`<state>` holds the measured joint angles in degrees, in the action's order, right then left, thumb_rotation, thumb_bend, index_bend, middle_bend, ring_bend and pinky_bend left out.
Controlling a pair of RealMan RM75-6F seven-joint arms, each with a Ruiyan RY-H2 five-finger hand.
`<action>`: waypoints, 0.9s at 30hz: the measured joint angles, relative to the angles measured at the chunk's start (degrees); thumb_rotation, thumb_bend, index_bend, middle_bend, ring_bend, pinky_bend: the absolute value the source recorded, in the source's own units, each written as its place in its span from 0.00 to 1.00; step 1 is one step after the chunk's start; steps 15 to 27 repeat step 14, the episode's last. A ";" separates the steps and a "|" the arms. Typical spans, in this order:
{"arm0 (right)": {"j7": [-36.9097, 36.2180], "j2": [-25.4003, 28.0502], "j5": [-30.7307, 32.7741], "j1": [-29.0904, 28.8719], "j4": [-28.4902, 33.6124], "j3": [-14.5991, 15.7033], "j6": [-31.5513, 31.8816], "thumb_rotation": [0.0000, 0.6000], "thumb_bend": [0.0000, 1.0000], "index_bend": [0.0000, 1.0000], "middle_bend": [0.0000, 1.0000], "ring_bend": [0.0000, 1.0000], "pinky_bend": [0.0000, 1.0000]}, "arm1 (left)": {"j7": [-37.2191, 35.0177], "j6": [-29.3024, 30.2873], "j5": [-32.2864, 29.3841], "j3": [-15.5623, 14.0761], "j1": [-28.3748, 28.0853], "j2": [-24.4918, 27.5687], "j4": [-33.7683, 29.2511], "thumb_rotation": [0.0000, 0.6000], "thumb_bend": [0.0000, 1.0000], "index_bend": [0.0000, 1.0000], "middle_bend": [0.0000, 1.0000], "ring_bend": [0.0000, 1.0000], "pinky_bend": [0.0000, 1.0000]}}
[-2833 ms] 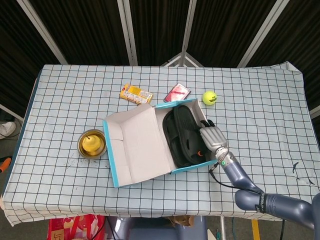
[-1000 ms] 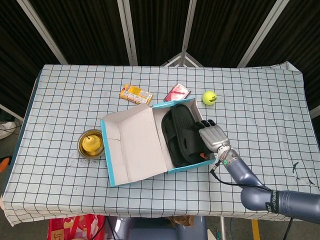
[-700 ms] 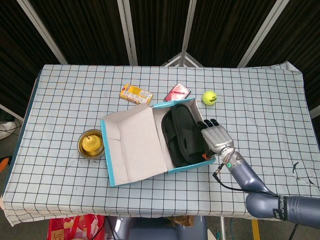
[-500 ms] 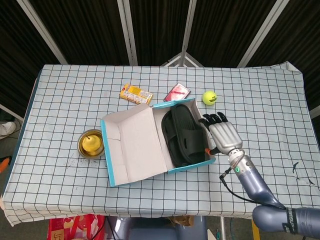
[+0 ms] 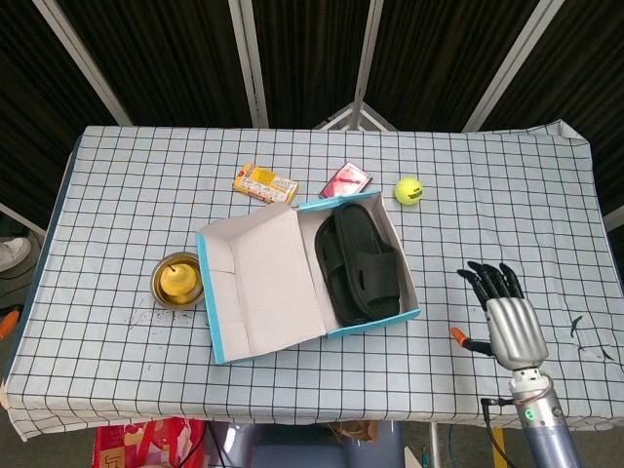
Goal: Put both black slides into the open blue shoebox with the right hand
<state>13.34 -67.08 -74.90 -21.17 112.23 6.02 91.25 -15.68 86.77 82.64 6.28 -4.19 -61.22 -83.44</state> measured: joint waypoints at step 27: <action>7.94 -6.91 -2.92 11.44 -13.83 0.74 8.51 1.00 0.21 0.19 0.15 0.07 0.00 | 1.19 -0.23 0.65 -0.28 -0.37 -0.37 0.18 1.00 0.32 0.00 0.00 0.00 0.07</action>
